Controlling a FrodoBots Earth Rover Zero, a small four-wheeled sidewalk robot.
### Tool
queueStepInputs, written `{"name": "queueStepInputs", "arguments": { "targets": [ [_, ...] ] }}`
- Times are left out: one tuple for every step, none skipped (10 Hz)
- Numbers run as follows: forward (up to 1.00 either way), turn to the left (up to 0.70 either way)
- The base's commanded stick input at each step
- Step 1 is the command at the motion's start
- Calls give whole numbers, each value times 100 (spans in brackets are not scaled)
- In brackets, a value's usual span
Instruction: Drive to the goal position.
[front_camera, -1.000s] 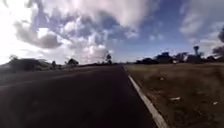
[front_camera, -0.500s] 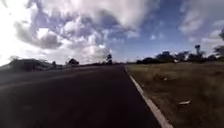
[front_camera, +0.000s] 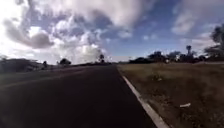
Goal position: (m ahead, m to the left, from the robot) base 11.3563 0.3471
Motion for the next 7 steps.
{"name": "queueStepInputs", "arguments": {
  "targets": [
    [50, 0],
    [50, 0],
    [50, 0],
    [50, 0],
    [50, 0],
    [50, 0],
    [50, 0]
  ]
}}
